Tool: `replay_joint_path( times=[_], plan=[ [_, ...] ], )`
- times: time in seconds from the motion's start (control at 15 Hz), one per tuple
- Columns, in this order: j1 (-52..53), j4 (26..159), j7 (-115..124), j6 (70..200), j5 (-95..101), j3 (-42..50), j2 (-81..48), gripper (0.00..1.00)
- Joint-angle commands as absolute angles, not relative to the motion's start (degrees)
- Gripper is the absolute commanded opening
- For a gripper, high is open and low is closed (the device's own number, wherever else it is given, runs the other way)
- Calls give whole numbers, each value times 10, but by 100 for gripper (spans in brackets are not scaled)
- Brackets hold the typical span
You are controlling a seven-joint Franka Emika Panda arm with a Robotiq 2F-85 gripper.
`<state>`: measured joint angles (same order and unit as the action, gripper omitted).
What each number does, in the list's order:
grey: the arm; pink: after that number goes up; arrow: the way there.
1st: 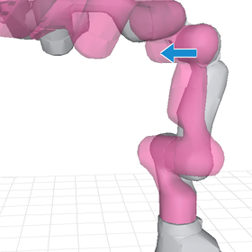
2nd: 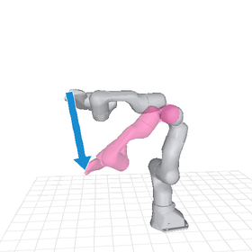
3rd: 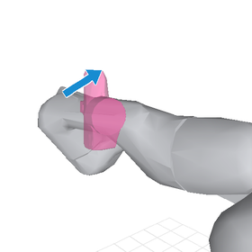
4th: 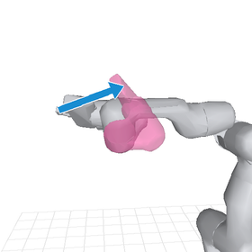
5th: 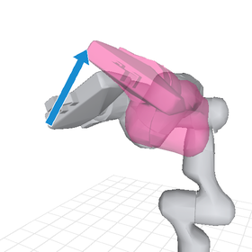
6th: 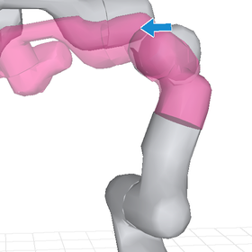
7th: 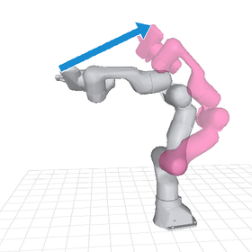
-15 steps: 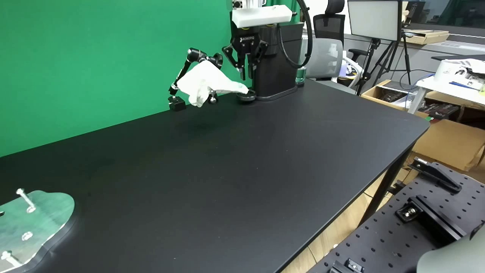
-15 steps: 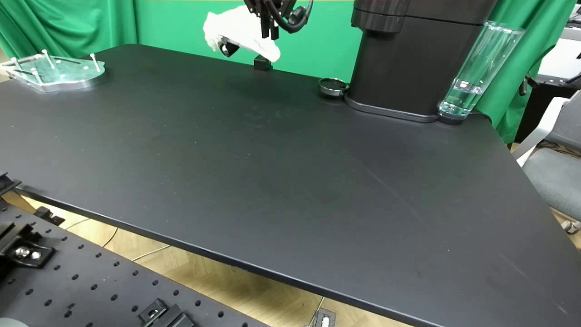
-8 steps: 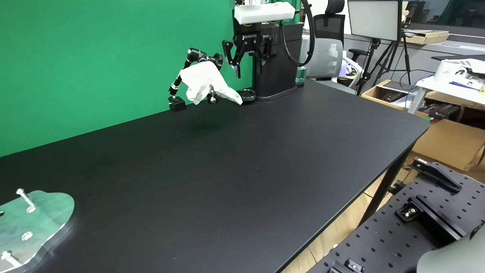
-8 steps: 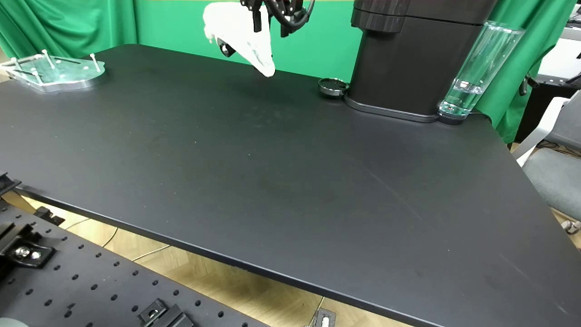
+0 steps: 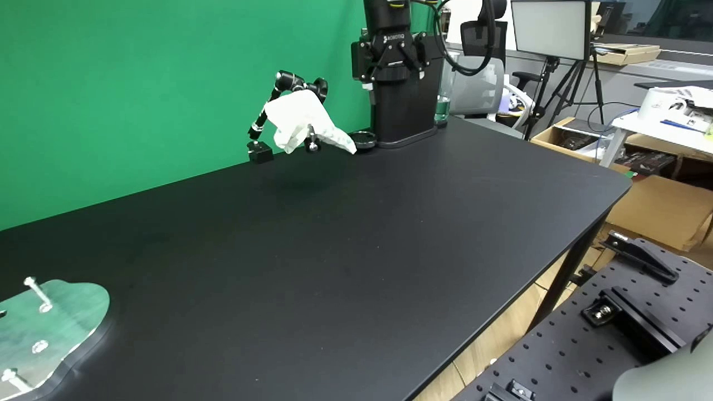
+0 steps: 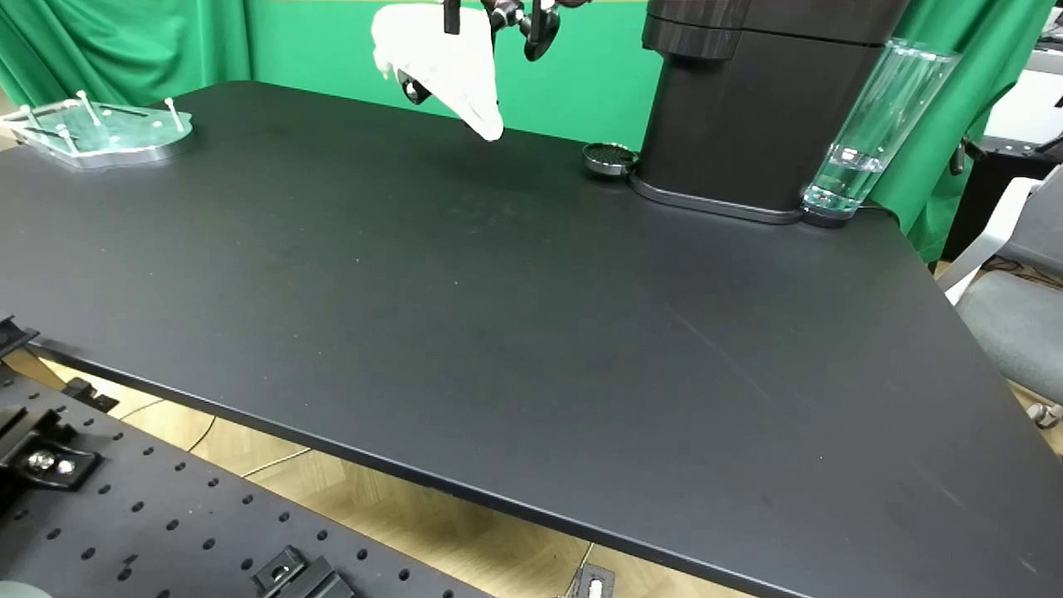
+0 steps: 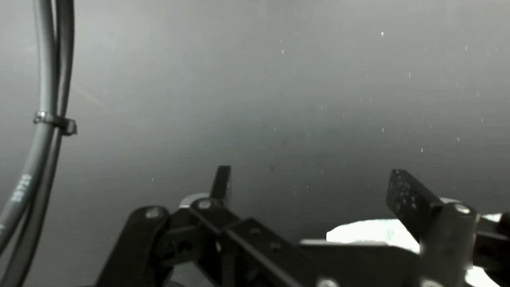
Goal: Hang the white cloth on the black stand
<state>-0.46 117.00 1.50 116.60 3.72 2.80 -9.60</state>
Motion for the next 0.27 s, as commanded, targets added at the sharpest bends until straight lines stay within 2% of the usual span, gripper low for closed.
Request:
replay_joint_path(
  times=[0.0, 0.2],
  plan=[
    [-22, 1189, -59, 1090, 70, 33, -45, 100],
    [-32, 1199, -133, 1063, 90, 35, -21, 100]
  ],
)
